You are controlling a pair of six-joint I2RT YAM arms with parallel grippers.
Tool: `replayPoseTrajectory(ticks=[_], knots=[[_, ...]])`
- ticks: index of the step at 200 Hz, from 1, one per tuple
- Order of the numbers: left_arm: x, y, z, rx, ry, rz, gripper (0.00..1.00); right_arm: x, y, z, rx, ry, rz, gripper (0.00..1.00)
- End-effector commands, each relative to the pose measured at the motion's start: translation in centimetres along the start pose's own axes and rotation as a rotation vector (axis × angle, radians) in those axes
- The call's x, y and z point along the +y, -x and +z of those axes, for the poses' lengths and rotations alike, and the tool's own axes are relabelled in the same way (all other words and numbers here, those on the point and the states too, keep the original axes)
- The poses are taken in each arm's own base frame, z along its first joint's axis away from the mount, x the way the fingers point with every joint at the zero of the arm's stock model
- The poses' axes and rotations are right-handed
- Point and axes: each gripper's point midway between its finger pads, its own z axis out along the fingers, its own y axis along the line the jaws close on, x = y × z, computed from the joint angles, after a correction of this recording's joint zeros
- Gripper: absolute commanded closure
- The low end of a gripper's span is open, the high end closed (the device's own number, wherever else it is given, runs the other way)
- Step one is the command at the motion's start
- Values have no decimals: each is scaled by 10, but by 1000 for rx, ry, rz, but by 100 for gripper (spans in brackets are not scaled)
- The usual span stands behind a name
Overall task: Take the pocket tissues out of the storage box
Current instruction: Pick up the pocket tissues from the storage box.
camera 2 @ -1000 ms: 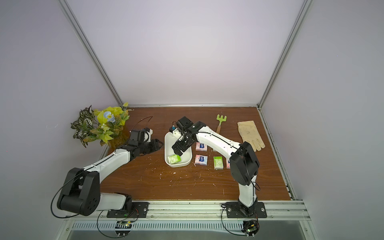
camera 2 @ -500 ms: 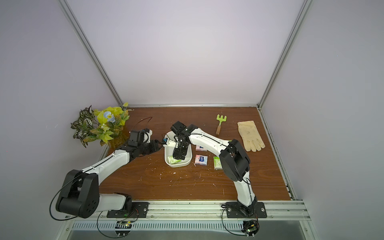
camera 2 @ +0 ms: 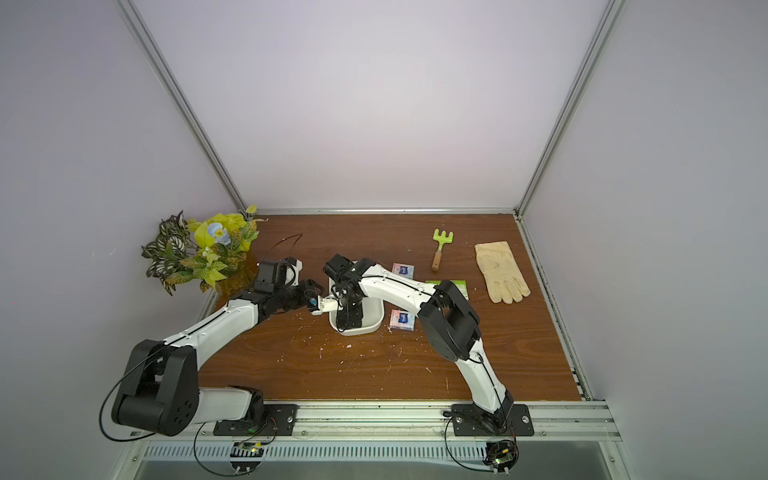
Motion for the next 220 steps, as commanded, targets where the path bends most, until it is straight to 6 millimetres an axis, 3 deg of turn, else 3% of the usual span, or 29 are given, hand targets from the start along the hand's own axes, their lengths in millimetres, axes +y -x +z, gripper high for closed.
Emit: replayPoseTrajectory(ticks=[1, 45, 76, 106, 158, 193, 220], knots=[[2, 0, -3, 8, 16, 2, 45, 2, 3, -7, -22, 38, -18, 15], [3, 1, -2, 8, 20, 1, 45, 8, -12, 11, 13, 68, -24, 15], [5, 0, -1, 12, 28, -2, 45, -14, -25, 18, 53, -4, 19, 18], [7, 1, -2, 8, 34, -7, 45, -45, -25, 6, 10, -91, 106, 21], [8, 2, -3, 6, 42, -6, 45, -66, -34, -6, 8, -137, 167, 28], [10, 2, -4, 6, 52, -7, 45, -52, -21, -13, -38, -104, 99, 21], [11, 2, -4, 5, 54, -8, 45, -42, -16, -6, -48, -81, 48, 16]])
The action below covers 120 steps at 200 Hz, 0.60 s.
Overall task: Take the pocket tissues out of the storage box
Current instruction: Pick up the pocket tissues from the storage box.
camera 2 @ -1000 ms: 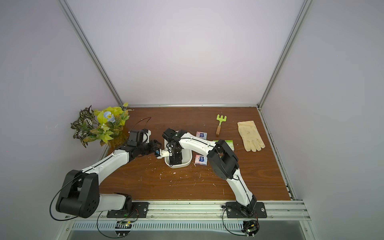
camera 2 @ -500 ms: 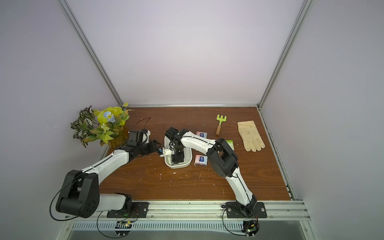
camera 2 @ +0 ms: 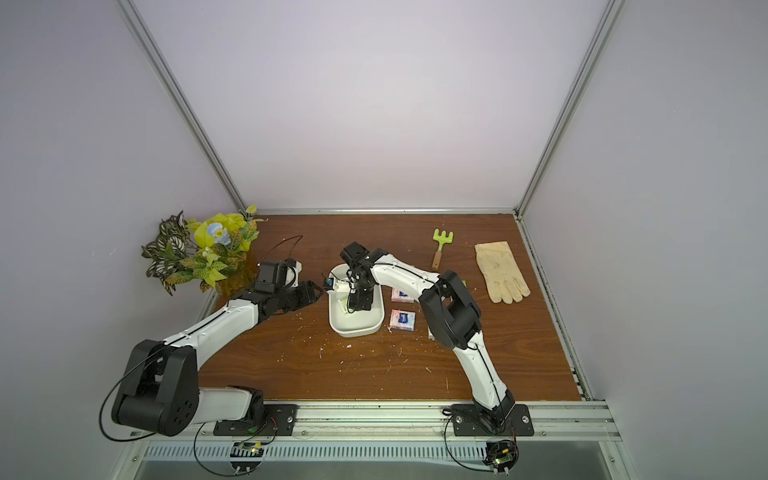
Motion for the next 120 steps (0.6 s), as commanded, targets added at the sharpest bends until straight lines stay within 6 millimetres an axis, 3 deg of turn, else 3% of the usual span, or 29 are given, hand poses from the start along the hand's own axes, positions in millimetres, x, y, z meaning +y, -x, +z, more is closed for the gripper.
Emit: replayPoseTrajectory(ticks=[1, 82, 120], knots=[[3, 5, -4, -5, 20, 5, 45, 14, 19, -15, -64, 28, -66, 16], [5, 3, -4, 0, 23, 5, 45, 24, 24, 16, -43, 92, -106, 14], [6, 3, -4, 2, 26, 5, 45, 25, 23, 17, -44, 87, -93, 25]])
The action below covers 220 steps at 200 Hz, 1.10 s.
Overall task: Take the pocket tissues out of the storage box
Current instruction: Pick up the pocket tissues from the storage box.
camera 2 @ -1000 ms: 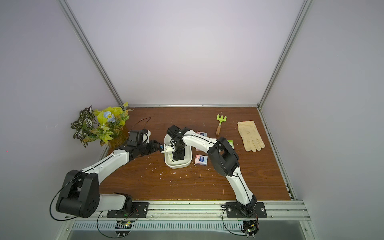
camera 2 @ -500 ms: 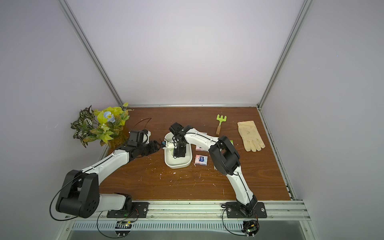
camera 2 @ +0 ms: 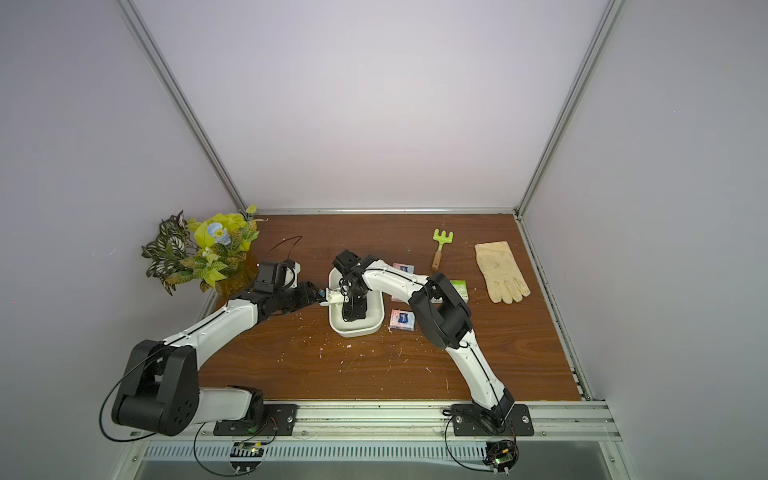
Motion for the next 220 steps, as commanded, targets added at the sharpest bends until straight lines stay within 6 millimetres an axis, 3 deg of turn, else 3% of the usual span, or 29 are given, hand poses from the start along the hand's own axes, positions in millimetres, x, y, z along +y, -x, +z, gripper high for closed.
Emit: replayPoseTrajectory(ticks=[1, 103, 139, 186, 220], knots=[[1, 5, -4, -8, 11, 11, 45, 4, 8, -6, -20, 8, -16, 26], [0, 9, -5, -14, 13, 13, 45, -10, 0, -52, -60, -108, 58, 52], [-1, 11, -6, -17, 14, 13, 45, -16, -3, -64, -81, -138, 102, 52], [-2, 13, -6, -21, 13, 10, 45, -48, 12, -122, -216, -248, 334, 51], [-4, 16, -7, -27, 8, 13, 45, -75, -13, -159, -249, -331, 619, 52]])
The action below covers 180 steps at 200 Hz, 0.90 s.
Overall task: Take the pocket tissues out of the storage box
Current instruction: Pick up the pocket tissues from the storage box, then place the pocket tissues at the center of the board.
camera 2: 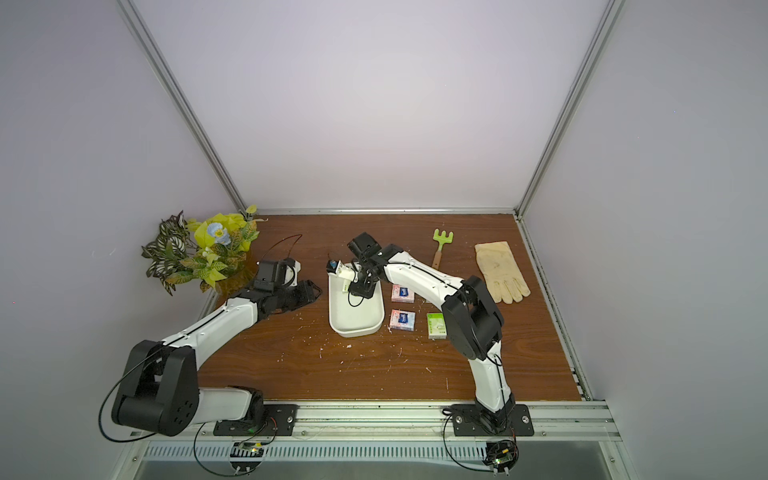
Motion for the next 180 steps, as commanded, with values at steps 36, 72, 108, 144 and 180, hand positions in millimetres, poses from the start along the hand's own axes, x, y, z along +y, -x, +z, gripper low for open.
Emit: replayPoseTrajectory(ticks=[36, 72, 108, 144, 180], knots=[[-2, 14, -3, -23, 6, 15, 45, -74, -15, -74, -73, -248, 480, 52], [-3, 14, -3, -22, 1, 15, 45, -117, -69, -107, -83, -406, 719, 51], [-3, 12, -2, -20, -2, 13, 45, -151, -130, -134, -104, -549, 905, 52], [-3, 12, -3, -21, -4, 17, 45, -177, -186, -144, -85, -637, 1050, 52], [-3, 11, -5, -23, -4, 18, 45, -192, -228, -139, -65, -659, 1169, 52]])
